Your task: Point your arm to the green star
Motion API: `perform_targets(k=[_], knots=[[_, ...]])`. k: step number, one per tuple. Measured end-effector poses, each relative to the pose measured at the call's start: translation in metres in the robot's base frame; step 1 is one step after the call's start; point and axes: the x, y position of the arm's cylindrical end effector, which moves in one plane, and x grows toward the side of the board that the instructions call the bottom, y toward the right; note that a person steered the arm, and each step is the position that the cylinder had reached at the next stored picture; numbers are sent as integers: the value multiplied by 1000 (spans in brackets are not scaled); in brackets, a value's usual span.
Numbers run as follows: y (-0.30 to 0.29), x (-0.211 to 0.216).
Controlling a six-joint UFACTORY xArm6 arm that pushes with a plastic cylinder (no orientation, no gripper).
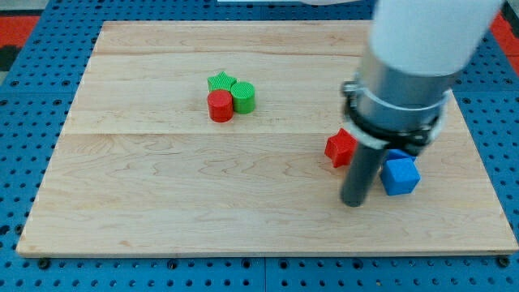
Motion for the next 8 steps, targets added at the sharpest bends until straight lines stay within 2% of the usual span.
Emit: perform_targets(k=[1,3,5,6,8], knots=[[-70,0],[-76,0],[-150,-9],[-195,-38],[-327,-112]])
